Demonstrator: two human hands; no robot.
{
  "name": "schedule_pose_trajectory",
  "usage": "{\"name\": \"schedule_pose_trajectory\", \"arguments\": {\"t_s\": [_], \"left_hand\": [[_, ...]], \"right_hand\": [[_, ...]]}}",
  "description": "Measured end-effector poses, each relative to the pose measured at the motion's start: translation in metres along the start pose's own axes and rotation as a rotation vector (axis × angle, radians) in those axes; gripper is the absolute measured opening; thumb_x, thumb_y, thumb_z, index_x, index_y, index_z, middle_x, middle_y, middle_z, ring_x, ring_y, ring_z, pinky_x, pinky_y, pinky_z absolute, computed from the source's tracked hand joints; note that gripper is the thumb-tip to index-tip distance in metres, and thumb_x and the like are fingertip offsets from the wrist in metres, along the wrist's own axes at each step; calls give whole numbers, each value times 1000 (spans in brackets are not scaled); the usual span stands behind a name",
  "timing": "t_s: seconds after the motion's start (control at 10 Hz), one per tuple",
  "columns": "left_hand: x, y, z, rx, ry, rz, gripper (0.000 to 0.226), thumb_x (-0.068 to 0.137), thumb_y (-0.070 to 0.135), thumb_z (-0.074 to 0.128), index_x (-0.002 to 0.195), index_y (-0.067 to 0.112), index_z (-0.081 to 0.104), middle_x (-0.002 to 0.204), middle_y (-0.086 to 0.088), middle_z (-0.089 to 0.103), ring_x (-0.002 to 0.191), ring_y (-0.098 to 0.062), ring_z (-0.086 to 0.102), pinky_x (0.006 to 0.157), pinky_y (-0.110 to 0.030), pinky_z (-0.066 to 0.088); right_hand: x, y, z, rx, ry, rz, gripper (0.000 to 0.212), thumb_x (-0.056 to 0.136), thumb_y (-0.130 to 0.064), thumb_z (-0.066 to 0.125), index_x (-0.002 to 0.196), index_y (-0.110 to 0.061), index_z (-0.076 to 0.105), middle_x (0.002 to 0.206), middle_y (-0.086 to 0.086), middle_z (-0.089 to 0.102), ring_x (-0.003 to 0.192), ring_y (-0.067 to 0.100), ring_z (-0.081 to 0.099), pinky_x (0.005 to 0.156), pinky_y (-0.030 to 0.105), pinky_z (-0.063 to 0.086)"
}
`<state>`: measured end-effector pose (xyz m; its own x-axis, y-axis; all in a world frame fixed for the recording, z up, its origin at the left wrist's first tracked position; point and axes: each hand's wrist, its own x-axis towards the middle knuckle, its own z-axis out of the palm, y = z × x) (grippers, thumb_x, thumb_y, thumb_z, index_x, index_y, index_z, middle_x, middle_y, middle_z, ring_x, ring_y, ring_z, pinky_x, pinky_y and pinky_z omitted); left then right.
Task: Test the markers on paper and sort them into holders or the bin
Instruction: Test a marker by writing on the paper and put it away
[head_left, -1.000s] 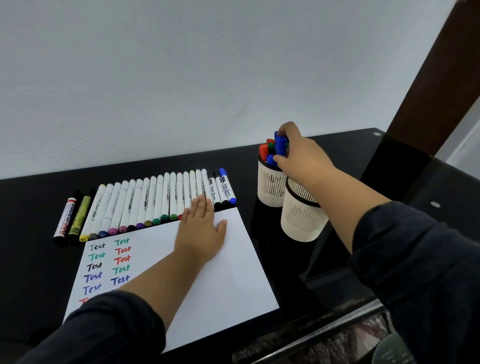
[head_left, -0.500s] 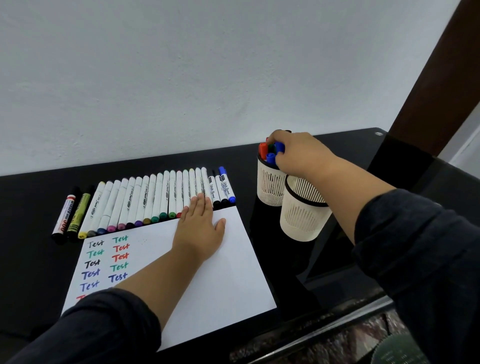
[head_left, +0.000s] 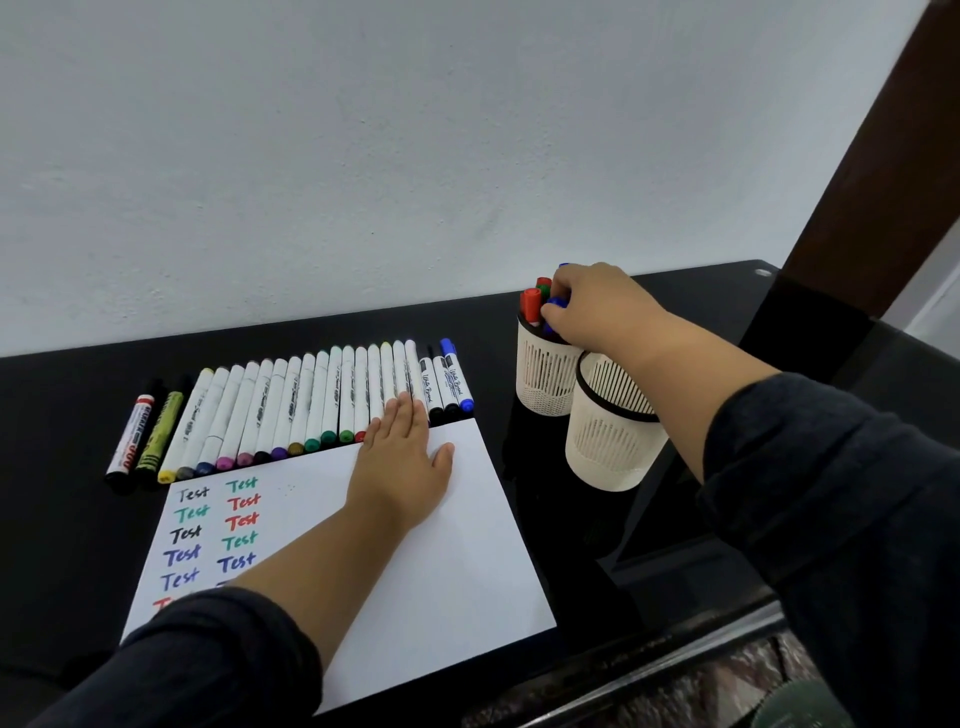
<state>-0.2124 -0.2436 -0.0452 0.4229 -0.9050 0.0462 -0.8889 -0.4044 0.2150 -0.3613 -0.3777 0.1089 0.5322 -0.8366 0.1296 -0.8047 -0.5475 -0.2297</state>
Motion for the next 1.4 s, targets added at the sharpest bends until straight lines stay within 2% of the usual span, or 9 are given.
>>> {"name": "schedule_pose_trajectory", "arguments": {"t_s": [0.3, 0.5, 0.6, 0.8, 0.9, 1.0, 1.2, 1.3, 1.4], "left_hand": [[1, 0, 1, 13, -1, 1, 65, 100, 43, 21, 150, 9, -3, 158, -5, -10, 145, -16, -11, 114, -28, -7], [1, 1, 0, 9, -3, 3, 65, 100, 42, 21, 150, 8, -3, 158, -6, -10, 145, -16, -11, 114, -28, -8], [0, 1, 0, 4, 1, 3, 64, 100, 42, 21, 150, 8, -3, 158, -6, -10, 145, -16, -11, 114, -28, -8], [0, 0, 0, 2, -4, 4, 64, 100, 42, 21, 150, 9, -3, 158, -6, -10, 145, -16, -11, 114, -28, -8], [0, -1, 0, 4, -4, 7, 64, 100, 42, 21, 150, 9, -3, 158, -5, -9, 145, -16, -11, 114, -28, -8], [0, 0, -1, 5, -11, 7, 64, 101, 42, 20, 150, 9, -3, 158, -6, -10, 145, -16, -11, 114, -28, -8], [0, -1, 1, 1, -17, 2, 64, 100, 42, 21, 150, 9, -3, 158, -6, -10, 145, -17, -11, 114, -29, -8], [-1, 0, 0, -5, -23, 0, 64, 100, 42, 21, 150, 9, -3, 158, -6, -10, 145, -16, -11, 114, -29, -8], [-2, 1, -2, -9, -22, -4, 64, 101, 42, 21, 150, 9, -3, 158, -6, -10, 145, -17, -11, 114, -29, -8]], "right_hand": [[1, 2, -6, 148, 75, 68, 27, 97, -25, 45, 118, -9, 49, 102, 7, 52, 88, 21, 49, 72, 31, 40], [6, -4, 2, -48, -106, 49, 35, 99, -25, 42, 129, -8, 42, 119, 15, 54, 100, 25, 52, 80, 33, 42], [8, -4, 5, -183, -117, 19, 38, 100, -31, 41, 131, -10, 38, 122, 15, 49, 111, 29, 46, 84, 38, 41], [7, -4, 6, -344, -57, -38, 41, 98, -34, 41, 131, -10, 36, 130, 15, 45, 119, 29, 39, 84, 40, 36], [7, -5, 5, -410, -62, -70, 43, 98, -33, 43, 133, -9, 35, 133, 15, 44, 122, 29, 38, 93, 42, 35], [7, -4, 2, -425, -82, -73, 43, 97, -30, 44, 134, -10, 34, 134, 14, 44, 122, 30, 37, 96, 43, 33], [4, 2, -7, -205, -135, -87, 44, 95, -31, 53, 131, -11, 38, 131, 12, 46, 120, 27, 41, 96, 42, 39], [-1, 0, -12, -156, -82, -129, 39, 92, -33, 56, 124, -13, 46, 125, 9, 47, 117, 24, 40, 90, 37, 41], [-7, -6, -12, -218, 47, -204, 34, 94, -34, 51, 120, -12, 49, 123, 8, 45, 117, 25, 37, 89, 35, 39]]}}
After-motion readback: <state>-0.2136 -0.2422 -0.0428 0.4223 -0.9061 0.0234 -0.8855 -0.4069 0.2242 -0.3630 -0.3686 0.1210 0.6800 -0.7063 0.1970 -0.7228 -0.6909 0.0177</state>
